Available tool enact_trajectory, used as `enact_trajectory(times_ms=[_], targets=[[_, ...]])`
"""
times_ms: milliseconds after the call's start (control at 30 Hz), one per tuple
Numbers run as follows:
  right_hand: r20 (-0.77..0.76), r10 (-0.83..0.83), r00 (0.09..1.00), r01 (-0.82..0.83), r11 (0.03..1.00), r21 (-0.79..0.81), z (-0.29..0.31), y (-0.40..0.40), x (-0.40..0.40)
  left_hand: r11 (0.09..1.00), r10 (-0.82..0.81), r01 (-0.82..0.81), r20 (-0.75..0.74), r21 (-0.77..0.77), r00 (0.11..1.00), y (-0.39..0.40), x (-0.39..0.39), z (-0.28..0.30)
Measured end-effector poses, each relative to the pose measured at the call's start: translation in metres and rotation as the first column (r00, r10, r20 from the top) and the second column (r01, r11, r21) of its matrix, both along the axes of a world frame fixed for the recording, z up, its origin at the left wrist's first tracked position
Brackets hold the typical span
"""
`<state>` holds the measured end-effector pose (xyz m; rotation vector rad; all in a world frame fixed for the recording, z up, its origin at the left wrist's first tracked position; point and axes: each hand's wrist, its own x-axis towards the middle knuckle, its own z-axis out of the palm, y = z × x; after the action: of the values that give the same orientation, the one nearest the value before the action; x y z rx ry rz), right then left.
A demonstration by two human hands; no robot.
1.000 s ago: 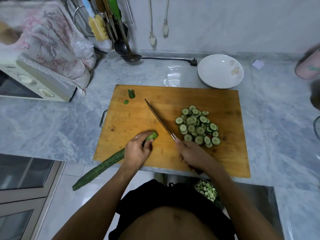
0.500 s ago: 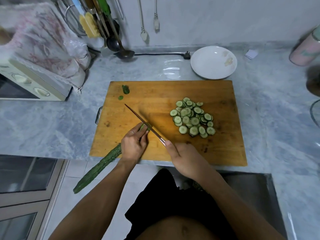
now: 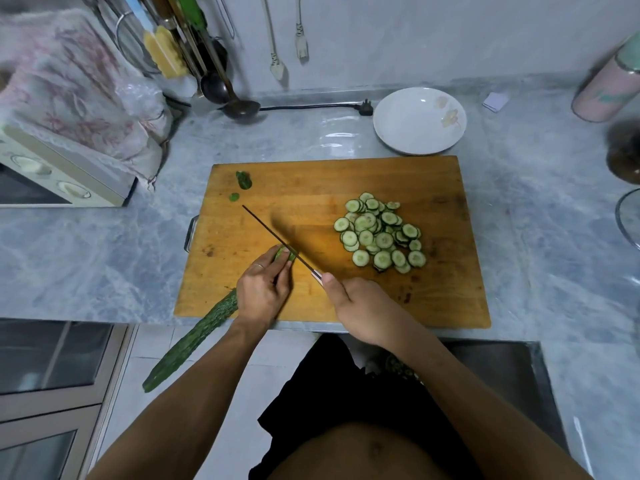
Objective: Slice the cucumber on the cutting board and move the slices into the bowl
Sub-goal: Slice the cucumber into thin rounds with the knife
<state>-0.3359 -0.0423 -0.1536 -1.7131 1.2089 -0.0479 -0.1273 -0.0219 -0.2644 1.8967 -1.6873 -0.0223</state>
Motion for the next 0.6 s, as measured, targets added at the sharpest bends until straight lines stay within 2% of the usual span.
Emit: enact_trajectory(times_ms=[333,600], targets=[[-0.047,-0.036,0.998,0.036,0.999,-0.008,-0.023,-0.009,0.032,1.000,-0.023,0.024,0.036,-0.017,0.999,-0.001,0.003,-0.005],[-0.031,-0.021,0.999,0.019,0.998,-0.057,-0.022,-0.008,0.025,0.999,-0.031,0.031,-0.015,-0.011,0.999,0.000,0.003,-0.005]])
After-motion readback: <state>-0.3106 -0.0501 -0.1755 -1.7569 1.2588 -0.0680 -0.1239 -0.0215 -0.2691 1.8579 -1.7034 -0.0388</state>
